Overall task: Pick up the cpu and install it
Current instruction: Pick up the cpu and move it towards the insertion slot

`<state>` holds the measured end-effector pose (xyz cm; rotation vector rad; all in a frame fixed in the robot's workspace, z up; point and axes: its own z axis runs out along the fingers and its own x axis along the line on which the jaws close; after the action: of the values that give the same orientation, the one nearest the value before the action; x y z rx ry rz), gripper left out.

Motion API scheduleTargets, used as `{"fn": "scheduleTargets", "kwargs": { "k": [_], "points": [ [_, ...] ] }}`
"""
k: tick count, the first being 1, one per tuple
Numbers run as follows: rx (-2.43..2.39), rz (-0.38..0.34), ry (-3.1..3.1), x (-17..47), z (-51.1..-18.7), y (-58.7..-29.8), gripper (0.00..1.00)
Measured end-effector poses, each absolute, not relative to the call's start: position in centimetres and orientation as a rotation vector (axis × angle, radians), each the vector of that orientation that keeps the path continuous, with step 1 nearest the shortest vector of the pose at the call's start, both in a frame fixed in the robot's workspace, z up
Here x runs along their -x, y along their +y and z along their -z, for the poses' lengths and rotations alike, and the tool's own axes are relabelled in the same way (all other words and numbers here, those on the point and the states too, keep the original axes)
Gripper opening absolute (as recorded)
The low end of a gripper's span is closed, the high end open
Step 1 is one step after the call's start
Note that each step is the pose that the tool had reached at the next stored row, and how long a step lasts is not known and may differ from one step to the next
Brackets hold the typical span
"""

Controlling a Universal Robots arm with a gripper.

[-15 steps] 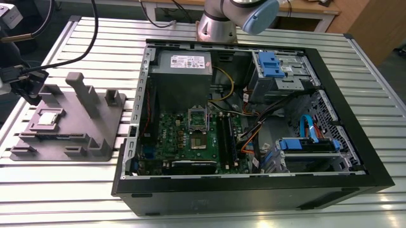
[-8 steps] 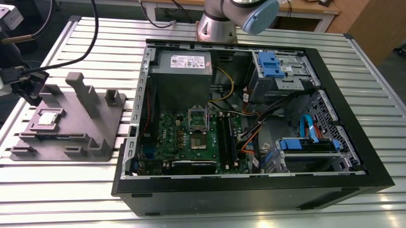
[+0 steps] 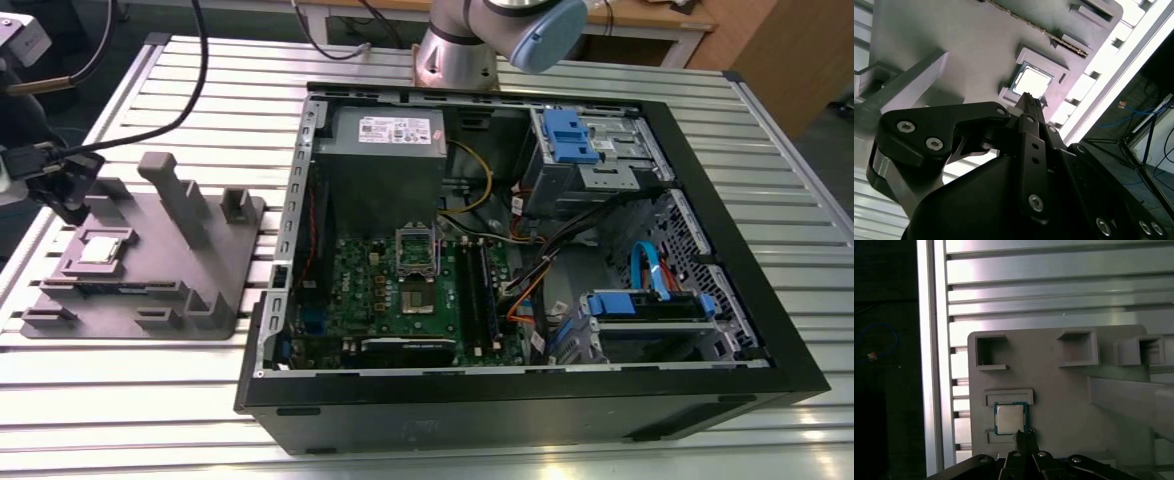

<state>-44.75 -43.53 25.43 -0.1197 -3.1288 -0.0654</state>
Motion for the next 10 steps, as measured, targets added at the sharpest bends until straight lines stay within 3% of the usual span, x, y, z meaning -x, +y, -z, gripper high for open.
{"fn": "scheduleTargets", "kwargs": {
  "k": [10],
  "points": [
    [0.120,0.064,-3.129,45.0,-23.9,-43.2,0.11]
  ]
}}
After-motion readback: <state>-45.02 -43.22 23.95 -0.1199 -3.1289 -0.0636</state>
